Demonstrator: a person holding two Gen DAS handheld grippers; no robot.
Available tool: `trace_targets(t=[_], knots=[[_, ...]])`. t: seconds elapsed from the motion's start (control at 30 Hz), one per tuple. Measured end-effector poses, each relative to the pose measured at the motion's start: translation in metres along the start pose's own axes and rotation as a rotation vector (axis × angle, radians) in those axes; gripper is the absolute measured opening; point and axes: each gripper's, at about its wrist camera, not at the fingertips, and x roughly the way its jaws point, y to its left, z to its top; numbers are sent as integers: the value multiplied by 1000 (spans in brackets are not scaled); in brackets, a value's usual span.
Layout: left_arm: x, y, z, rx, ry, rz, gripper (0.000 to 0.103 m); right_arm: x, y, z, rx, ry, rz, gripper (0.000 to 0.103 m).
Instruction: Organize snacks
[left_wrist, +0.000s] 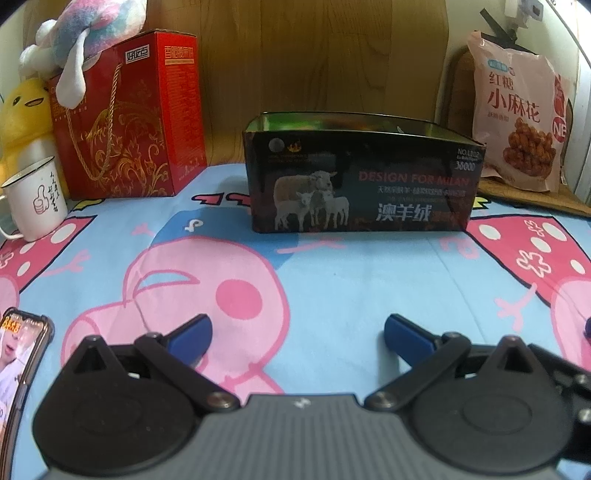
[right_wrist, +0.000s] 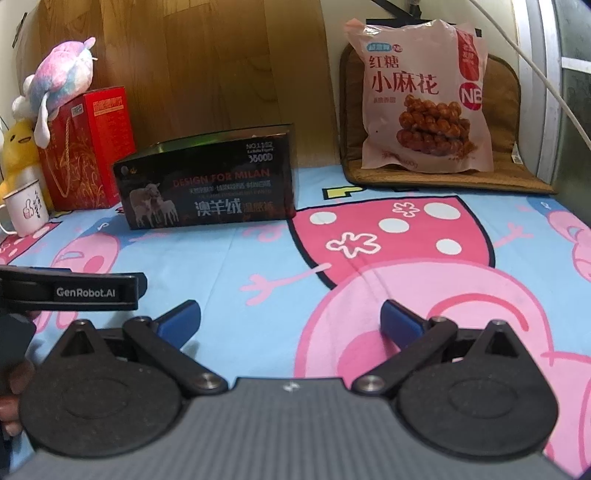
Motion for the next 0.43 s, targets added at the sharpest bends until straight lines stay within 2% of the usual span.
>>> trace_targets(t=[0.1, 0.43], knots=[[0, 0, 0, 0, -2, -1, 103, 0, 6, -1, -35, -2, -8, 103], [-1, 1, -1, -2, -16, -13, 103, -2, 7, -2, -19, -10, -36, 103]])
